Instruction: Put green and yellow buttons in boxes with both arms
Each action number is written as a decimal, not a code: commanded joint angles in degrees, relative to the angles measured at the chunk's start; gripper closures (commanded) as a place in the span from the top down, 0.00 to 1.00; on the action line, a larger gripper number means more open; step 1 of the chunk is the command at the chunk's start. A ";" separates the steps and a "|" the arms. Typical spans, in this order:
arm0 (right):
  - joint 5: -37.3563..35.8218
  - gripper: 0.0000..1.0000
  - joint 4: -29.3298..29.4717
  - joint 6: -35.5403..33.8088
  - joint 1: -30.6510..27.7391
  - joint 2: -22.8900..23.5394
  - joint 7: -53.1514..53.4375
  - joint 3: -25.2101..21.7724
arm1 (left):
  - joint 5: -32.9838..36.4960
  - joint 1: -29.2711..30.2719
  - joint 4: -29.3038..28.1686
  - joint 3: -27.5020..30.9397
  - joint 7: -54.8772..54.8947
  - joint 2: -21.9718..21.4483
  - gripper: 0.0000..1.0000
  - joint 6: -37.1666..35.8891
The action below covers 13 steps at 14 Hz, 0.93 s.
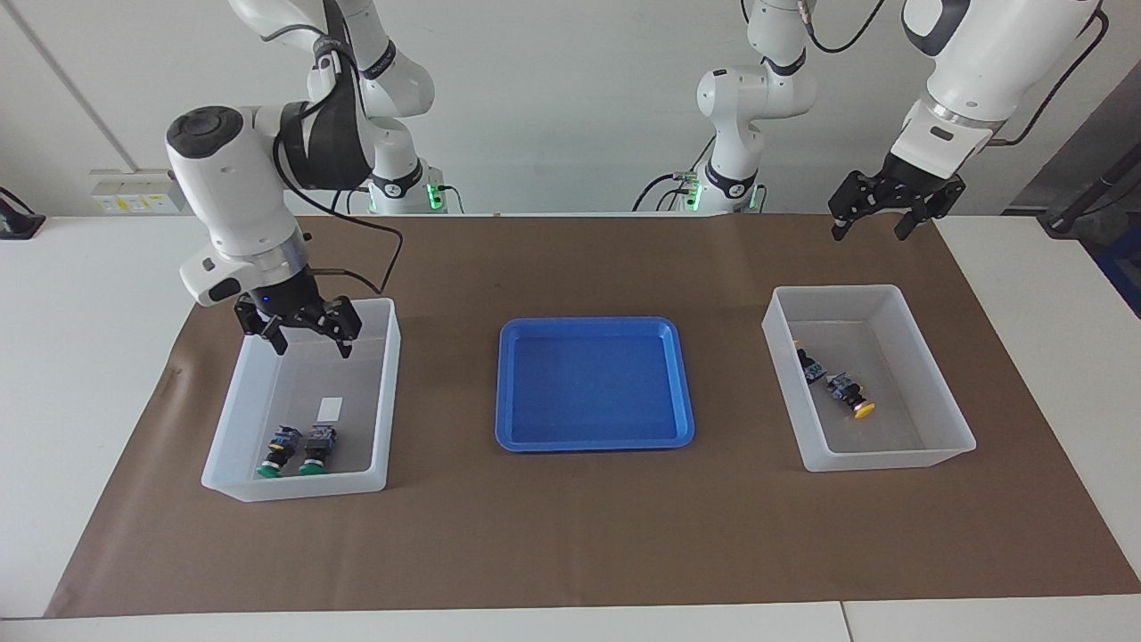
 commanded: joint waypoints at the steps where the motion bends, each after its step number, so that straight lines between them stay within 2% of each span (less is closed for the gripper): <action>1: 1.33 1.00 6.30 -8.69 -0.71 -0.38 0.55 0.36 | -0.71 0.45 -1.95 -0.11 -0.44 -1.80 1.00 0.13; 4: 0.62 1.00 10.71 -15.12 -1.49 -0.46 -0.50 0.28 | -0.62 0.45 -1.95 -0.20 -0.53 -1.80 1.00 0.04; 8: 0.53 1.00 6.69 -17.25 -1.50 -4.23 -1.12 0.10 | -0.18 0.54 -2.65 -0.11 -0.44 -2.33 1.00 -1.01; 13: 0.53 1.00 4.39 -17.43 -0.71 -5.47 -1.03 0.28 | 0.08 0.54 -2.65 -0.11 -0.35 -2.33 1.00 -2.07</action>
